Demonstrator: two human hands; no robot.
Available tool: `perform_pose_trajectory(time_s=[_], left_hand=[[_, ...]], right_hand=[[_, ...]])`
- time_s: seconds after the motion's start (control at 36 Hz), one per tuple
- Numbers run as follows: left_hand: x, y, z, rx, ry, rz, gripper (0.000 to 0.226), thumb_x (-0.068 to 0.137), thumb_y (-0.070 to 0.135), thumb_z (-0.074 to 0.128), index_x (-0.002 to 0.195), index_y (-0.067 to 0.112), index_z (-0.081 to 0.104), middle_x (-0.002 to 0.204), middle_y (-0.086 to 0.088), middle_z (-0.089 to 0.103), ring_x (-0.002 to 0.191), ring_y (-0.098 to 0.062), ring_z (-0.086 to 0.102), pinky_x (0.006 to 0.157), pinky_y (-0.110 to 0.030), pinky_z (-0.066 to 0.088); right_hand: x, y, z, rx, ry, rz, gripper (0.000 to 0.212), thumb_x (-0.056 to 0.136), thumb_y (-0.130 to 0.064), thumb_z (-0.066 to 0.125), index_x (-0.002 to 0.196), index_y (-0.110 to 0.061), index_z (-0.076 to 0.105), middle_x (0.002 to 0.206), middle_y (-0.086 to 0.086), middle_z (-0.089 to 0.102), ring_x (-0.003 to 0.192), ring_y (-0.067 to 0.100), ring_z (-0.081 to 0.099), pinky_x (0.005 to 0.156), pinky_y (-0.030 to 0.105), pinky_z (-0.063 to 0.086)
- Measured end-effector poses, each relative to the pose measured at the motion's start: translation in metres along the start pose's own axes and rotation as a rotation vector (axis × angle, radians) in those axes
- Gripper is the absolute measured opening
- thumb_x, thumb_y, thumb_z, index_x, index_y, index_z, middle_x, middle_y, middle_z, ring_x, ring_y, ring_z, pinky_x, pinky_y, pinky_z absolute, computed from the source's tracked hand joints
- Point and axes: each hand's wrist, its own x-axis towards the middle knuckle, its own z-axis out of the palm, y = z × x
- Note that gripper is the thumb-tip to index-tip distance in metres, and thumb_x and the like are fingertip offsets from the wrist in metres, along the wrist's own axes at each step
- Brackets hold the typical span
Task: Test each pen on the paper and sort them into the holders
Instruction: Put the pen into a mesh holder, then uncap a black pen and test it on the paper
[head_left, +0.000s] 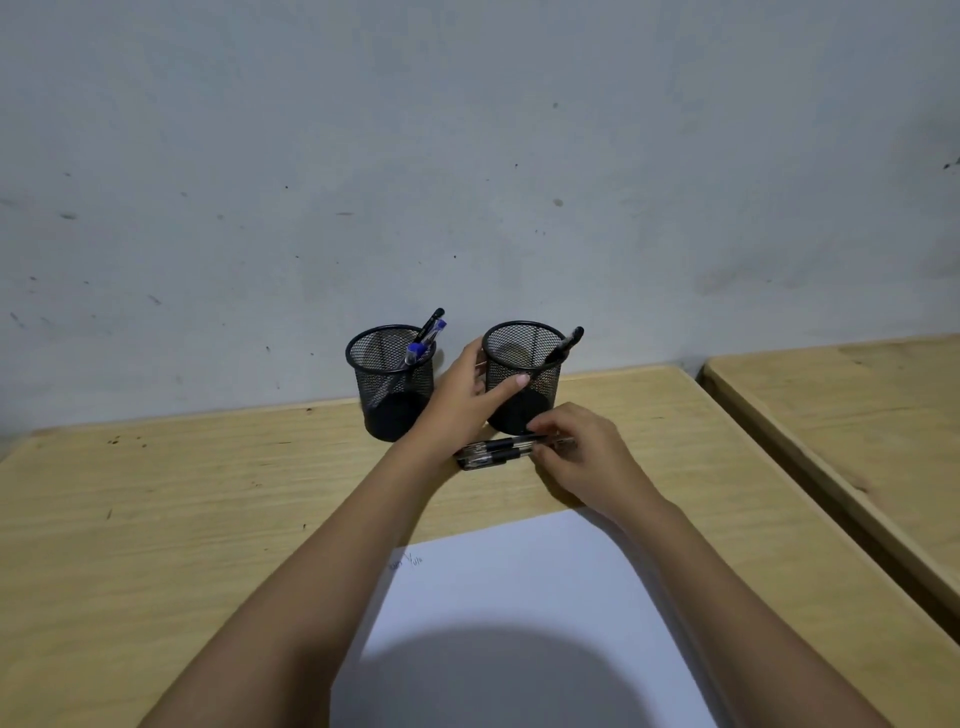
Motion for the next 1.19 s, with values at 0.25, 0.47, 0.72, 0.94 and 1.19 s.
perform_pose_trajectory(time_s=[0.25, 0.47, 0.72, 0.94, 1.19], left_hand=[[-0.042, 0.001, -0.012, 0.366, 0.020, 0.065, 0.042, 0.093, 0.028, 0.054, 0.131, 0.012, 0.045, 0.121, 0.011, 0.049, 0.107, 0.005, 0.047, 0.088, -0.008, 0.037], [-0.094, -0.010, -0.041, 0.561, -0.041, 0.043, 0.044, 0.092, 0.034, 0.054, 0.131, 0.014, 0.050, 0.125, 0.001, 0.055, 0.114, -0.012, 0.052, 0.097, -0.025, 0.042], [-0.120, 0.013, -0.048, 0.470, 0.043, 0.146, 0.027, 0.089, 0.014, 0.061, 0.115, 0.008, 0.065, 0.103, -0.002, 0.066, 0.091, -0.008, 0.061, 0.079, -0.007, 0.044], [-0.144, 0.033, -0.067, 0.308, 0.077, 0.117, 0.024, 0.081, 0.010, 0.070, 0.105, 0.012, 0.071, 0.080, 0.005, 0.068, 0.064, 0.008, 0.056, 0.063, -0.008, 0.039], [-0.167, 0.045, -0.073, 0.051, 0.233, 0.117, 0.022, 0.071, 0.005, 0.077, 0.090, 0.016, 0.074, 0.081, 0.008, 0.073, 0.079, -0.006, 0.067, 0.078, -0.015, 0.051]], right_hand=[[0.001, 0.002, 0.011, -0.157, -0.089, -0.047, 0.014, 0.085, -0.015, 0.063, 0.096, -0.012, 0.070, 0.099, 0.006, 0.064, 0.097, 0.022, 0.055, 0.084, 0.029, 0.042], [-0.008, -0.019, 0.010, -0.169, -0.083, -0.090, 0.012, 0.086, -0.013, 0.062, 0.095, -0.010, 0.069, 0.092, 0.004, 0.059, 0.091, 0.022, 0.054, 0.077, 0.026, 0.036], [-0.024, -0.068, -0.002, -0.047, -0.091, -0.201, 0.012, 0.087, -0.010, 0.060, 0.094, -0.008, 0.069, 0.092, 0.001, 0.057, 0.084, 0.000, 0.054, 0.079, 0.017, 0.043], [-0.038, -0.092, -0.022, 0.189, -0.172, -0.091, 0.010, 0.077, -0.012, 0.072, 0.086, -0.017, 0.073, 0.085, 0.004, 0.069, 0.072, 0.012, 0.061, 0.067, 0.024, 0.048], [-0.052, -0.109, -0.009, 1.063, 0.006, 0.244, 0.010, 0.078, 0.005, 0.064, 0.081, -0.004, 0.066, 0.060, -0.005, 0.067, 0.059, 0.004, 0.063, 0.063, 0.012, 0.051]])
